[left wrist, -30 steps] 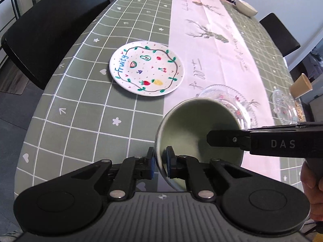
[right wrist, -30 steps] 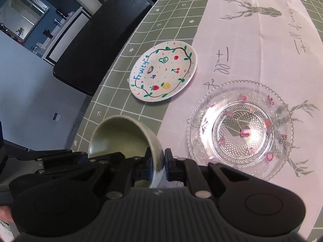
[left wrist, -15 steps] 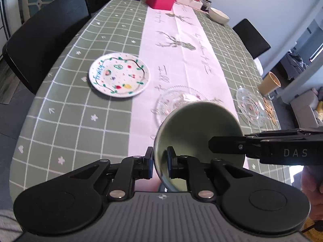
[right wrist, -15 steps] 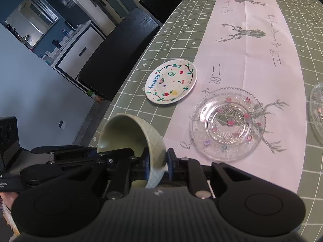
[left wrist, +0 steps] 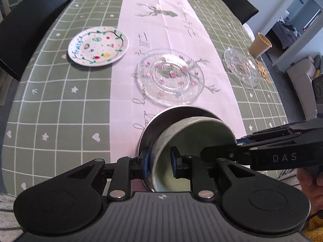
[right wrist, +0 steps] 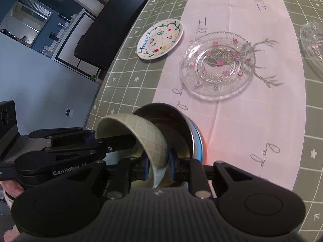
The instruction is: Organize plates and bowls
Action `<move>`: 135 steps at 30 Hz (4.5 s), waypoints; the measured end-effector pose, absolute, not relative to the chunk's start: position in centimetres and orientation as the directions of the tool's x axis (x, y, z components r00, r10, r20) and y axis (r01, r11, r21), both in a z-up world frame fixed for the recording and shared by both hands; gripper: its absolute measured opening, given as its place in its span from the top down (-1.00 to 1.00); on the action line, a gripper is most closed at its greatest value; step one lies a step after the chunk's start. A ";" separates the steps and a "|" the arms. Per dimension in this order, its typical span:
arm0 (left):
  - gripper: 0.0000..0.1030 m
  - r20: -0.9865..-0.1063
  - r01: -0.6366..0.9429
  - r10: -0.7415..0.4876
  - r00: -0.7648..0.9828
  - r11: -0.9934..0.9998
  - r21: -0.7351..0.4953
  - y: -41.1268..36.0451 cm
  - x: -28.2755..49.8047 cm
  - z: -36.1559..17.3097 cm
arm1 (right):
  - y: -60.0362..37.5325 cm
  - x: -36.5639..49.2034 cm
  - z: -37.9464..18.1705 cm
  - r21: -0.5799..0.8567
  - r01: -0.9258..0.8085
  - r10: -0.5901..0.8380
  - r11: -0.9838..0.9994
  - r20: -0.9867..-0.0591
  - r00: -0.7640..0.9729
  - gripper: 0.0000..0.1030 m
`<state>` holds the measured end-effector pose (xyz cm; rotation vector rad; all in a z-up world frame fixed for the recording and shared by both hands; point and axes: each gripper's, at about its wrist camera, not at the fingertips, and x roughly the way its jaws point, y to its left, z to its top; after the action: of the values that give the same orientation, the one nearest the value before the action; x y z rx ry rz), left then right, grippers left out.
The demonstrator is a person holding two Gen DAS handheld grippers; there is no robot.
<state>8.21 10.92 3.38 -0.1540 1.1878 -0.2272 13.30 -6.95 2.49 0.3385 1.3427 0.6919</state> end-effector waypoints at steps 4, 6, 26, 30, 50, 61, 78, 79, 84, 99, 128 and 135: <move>0.45 -0.886 0.113 -0.244 0.393 0.970 -0.217 10.7 7.8 3.5 | -6.8 13.2 2.1 0.594 -0.273 0.632 0.756 -0.772 0.070 0.64; 0.43 -0.883 0.115 -0.239 0.404 0.971 -0.210 10.5 7.8 3.6 | -6.5 13.1 2.1 0.576 -0.293 0.621 0.763 -0.780 0.083 0.64; 0.27 -0.810 0.143 -0.238 0.536 0.971 -0.191 11.0 6.0 4.5 | -4.4 10.1 5.0 0.253 -0.551 0.499 0.795 -0.789 0.359 0.27; 0.17 -0.775 0.129 -0.221 0.593 0.975 -0.179 11.7 5.7 5.6 | -4.7 9.5 6.0 0.265 -0.561 0.533 0.785 -0.750 0.392 0.27; 0.10 -0.735 0.199 -0.237 0.635 0.970 -0.141 12.1 5.5 4.1 | -3.5 11.8 1.4 0.414 -0.522 0.610 0.746 -0.739 0.286 1.00; -0.01 -0.730 0.134 -0.243 0.639 0.969 -0.205 14.3 5.3 4.2 | -0.5 10.2 2.2 0.367 -0.636 0.546 0.679 -0.831 0.103 0.90; -0.25 -0.737 0.242 -0.352 0.577 0.936 -0.257 14.5 3.7 3.5 | -7.4 12.0 5.8 0.419 -0.544 0.627 0.727 -0.727 0.280 0.47; -0.27 -0.747 0.230 -0.328 0.578 0.944 -0.237 14.4 3.7 3.3 | -7.6 12.0 5.7 0.402 -0.530 0.606 0.747 -0.740 0.293 0.32; -0.35 -0.794 0.174 -0.271 0.544 0.962 -0.209 14.1 4.1 2.2 | -7.3 12.7 3.5 0.409 -0.472 0.556 0.781 -0.800 0.226 0.02; -0.31 -0.867 0.038 -0.362 0.342 0.927 -0.372 14.6 6.4 -0.8 | -6.9 12.5 -0.4 0.510 -0.303 0.563 0.805 -0.817 0.122 0.07; -0.43 -0.831 -0.056 -0.031 0.555 0.996 -0.075 14.8 6.4 1.9 | -4.2 14.9 -0.7 0.571 -0.280 0.627 0.772 -0.756 0.189 -0.12; -0.44 -0.784 -0.052 0.049 0.619 0.998 0.021 13.6 5.7 4.5 | -7.7 14.9 1.9 0.601 -0.268 0.657 0.753 -0.705 0.267 -0.21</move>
<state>5.73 13.59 4.45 -0.0034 0.9019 0.0576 14.91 -7.66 1.93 0.4001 1.1401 0.6472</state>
